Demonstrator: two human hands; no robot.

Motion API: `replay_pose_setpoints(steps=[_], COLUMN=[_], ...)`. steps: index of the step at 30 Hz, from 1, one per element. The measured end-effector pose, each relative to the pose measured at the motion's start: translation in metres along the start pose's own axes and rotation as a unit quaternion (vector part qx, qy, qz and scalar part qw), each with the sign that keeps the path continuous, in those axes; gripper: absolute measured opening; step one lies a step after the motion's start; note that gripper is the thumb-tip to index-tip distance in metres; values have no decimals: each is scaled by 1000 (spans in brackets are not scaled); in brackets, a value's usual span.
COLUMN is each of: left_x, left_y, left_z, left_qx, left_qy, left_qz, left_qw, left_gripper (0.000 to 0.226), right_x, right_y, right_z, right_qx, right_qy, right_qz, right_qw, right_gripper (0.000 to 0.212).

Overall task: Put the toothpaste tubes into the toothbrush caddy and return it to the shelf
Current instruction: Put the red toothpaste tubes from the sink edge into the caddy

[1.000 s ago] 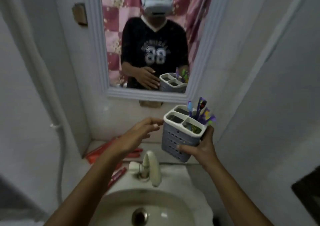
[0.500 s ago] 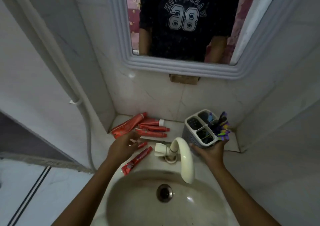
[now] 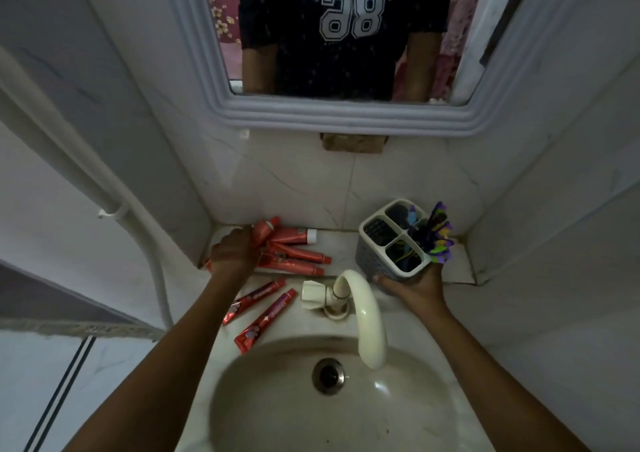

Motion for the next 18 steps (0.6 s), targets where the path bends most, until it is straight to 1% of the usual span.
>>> replay_pose_setpoints(steps=[2, 3, 6, 8, 9, 11, 14, 17, 18], left_x=[-7, -12, -36, -60, -71, -88, -98, -89, -84], left_y=[0, 3, 19, 33, 39, 47, 50, 46, 43], left_z=[1, 1, -8, -31, -50, -93, -167, -226, -240], left_qx=[13, 35, 118, 164, 198, 285, 402, 450, 465], left_qy=[9, 11, -5, -10, -10, -17, -97, -211, -255], left_qz=[-24, -42, -127, -183, -192, -175, -120, -68, -62], left_qw=[1000, 998, 985, 969, 961, 942, 903, 865, 845], left_gripper=[41, 41, 47, 49, 50, 54, 60, 56, 54], right_x=[0, 0, 2, 1, 1, 0, 1, -1, -3], right_y=[1, 1, -1, 1, 2, 2, 2, 4, 5], right_z=[0, -2, -6, -3, -1, -1, 4, 8, 9], right_qx=[3, 3, 10, 5, 3, 4, 2, -9, -2], right_qy=[2, 1, -4, -4, -4, -1, 21, 16, 15], right_qz=[-1, 1, 9, 7, 8, 7, 19, 4, 6], right_qw=[1000, 1000, 1000, 1000, 1000, 1000, 1000, 1000, 1000], right_gripper=[89, 88, 90, 93, 95, 94, 83, 88, 90])
Point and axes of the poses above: each hand's wrist, its own y-axis away from the middle knuckle, its own x-axis out of the palm, z = x × y, the point moved 3 cm from there along -y, towards the middle knuckle, and after that the axes turned 5 degrees about y, right-handed, at the moved point
